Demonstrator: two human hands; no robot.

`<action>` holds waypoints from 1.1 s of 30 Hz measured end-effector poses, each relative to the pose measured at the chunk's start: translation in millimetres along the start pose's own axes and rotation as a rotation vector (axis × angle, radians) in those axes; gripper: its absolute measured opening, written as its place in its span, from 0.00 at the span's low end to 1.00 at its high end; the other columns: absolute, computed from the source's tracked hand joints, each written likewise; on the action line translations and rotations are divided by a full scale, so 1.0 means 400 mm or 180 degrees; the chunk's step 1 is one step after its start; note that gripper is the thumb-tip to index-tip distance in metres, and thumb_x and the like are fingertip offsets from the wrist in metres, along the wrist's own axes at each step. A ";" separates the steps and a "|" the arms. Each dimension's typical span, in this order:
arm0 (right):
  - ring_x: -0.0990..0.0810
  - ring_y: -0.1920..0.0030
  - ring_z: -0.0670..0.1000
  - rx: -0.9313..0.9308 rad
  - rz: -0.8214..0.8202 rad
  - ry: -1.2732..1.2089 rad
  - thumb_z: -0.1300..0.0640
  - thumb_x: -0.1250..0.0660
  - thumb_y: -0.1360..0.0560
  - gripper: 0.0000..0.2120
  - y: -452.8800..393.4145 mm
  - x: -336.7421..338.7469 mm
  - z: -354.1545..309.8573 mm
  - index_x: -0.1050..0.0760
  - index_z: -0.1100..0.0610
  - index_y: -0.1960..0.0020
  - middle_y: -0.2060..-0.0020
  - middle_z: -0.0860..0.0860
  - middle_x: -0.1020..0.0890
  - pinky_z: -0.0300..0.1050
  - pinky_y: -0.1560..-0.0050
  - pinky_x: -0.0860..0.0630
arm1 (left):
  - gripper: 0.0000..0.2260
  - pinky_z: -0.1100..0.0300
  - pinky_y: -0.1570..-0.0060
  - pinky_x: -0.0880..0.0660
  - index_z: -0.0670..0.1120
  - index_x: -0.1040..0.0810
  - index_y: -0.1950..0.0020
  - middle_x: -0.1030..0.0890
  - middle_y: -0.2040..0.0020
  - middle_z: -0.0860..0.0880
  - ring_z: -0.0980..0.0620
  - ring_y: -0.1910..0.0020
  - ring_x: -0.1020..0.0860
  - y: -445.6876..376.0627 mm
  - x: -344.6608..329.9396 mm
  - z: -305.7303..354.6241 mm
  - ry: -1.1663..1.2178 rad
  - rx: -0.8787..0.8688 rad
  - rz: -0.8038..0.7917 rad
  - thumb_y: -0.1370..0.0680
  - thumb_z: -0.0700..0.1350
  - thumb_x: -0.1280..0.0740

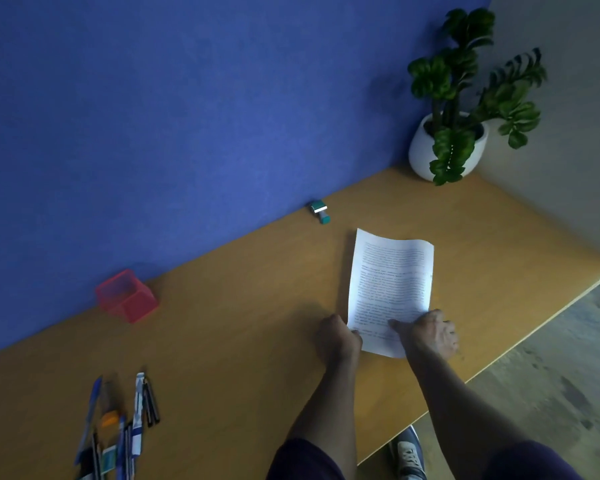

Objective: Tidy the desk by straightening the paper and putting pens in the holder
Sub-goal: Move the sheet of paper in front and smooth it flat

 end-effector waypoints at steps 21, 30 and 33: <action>0.18 0.54 0.51 0.2080 -0.1749 -0.1356 0.59 0.31 0.24 0.11 0.239 -0.175 -0.192 0.19 0.57 0.42 0.52 0.51 0.16 0.41 0.60 0.24 | 0.10 0.65 0.77 0.28 0.36 0.21 0.56 0.15 0.64 0.42 0.55 0.77 0.23 0.100 0.228 -0.491 0.2703 0.1212 0.0743 0.28 0.40 0.23; 0.18 0.57 0.56 0.2397 -0.2003 -0.0364 0.57 0.27 0.28 0.07 0.364 -0.250 -0.247 0.17 0.58 0.52 0.58 0.55 0.16 0.46 0.60 0.25 | 0.08 0.60 0.66 0.30 0.44 0.18 0.60 0.17 0.62 0.49 0.52 0.64 0.22 0.161 0.304 -0.645 0.1502 0.1314 0.0985 0.27 0.49 0.26; 0.19 0.58 0.56 0.2352 -0.1888 -0.0076 0.53 0.25 0.31 0.07 0.372 -0.260 -0.233 0.18 0.55 0.55 0.60 0.53 0.17 0.43 0.63 0.28 | 0.05 0.62 0.60 0.31 0.45 0.16 0.57 0.15 0.57 0.47 0.50 0.59 0.20 0.172 0.309 -0.670 0.1268 0.1244 0.0938 0.26 0.46 0.27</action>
Point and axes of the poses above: each hand's wrist, its own y-axis away from the middle knuckle, its own x-axis out of the back of the hand, z = x × y, the point moved 4 cm from there along -y, towards the middle knuckle
